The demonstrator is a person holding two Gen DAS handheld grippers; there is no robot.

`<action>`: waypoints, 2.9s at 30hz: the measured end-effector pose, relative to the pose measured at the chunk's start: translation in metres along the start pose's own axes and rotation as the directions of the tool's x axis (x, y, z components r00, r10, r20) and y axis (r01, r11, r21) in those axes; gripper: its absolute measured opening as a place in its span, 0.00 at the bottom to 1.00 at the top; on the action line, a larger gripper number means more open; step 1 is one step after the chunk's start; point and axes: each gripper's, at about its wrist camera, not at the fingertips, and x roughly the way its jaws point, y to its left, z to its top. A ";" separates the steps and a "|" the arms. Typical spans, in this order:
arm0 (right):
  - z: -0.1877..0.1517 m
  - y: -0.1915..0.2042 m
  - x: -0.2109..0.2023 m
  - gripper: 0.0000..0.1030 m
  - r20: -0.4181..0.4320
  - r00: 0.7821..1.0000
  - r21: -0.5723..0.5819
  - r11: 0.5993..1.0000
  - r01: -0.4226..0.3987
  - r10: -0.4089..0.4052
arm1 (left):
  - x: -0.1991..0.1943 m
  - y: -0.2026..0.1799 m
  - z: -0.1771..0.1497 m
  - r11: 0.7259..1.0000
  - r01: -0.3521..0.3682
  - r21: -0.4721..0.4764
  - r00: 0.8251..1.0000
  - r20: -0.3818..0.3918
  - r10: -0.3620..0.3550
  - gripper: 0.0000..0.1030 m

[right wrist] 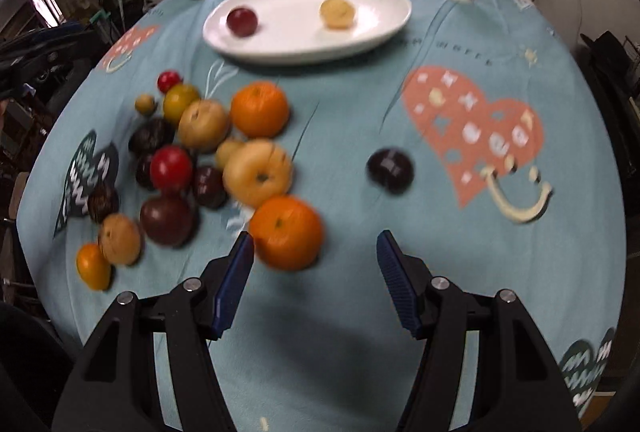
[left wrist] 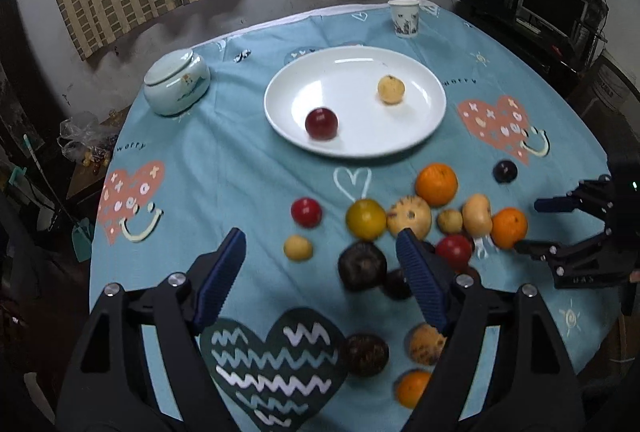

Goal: Organize fruits
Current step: 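Move both tools back toward the fruit cluster, then grasp an orange with the right tool while the left tool grasps another orange, then place both oranges on the white plate and open both tools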

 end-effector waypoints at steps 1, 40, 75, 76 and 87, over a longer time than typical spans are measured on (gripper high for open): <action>0.000 0.001 0.002 0.62 0.001 1.000 -0.003 1.000 0.003 -0.003 | -0.003 0.001 -0.010 1.000 0.004 -0.007 1.000 -0.015 -0.004 0.77; 0.006 0.011 0.022 0.51 -0.016 1.000 -0.046 0.999 0.010 -0.011 | 0.036 -0.055 -0.101 0.981 0.186 -0.053 0.938 -0.288 -0.194 0.39; 0.199 -0.044 0.055 0.65 0.136 0.991 0.029 1.000 0.003 -0.007 | 0.168 -0.006 0.146 0.992 0.018 -0.126 0.992 -0.123 -0.034 0.64; 0.198 -0.046 0.053 0.65 0.139 0.990 0.034 0.999 -0.004 0.000 | 0.164 -0.003 0.145 0.991 0.018 -0.133 0.993 -0.111 -0.033 0.64; 0.108 -0.039 0.013 0.67 0.178 0.980 0.161 0.980 -0.117 0.088 | 0.090 -0.015 0.087 0.988 0.039 -0.150 0.999 0.007 -0.038 0.77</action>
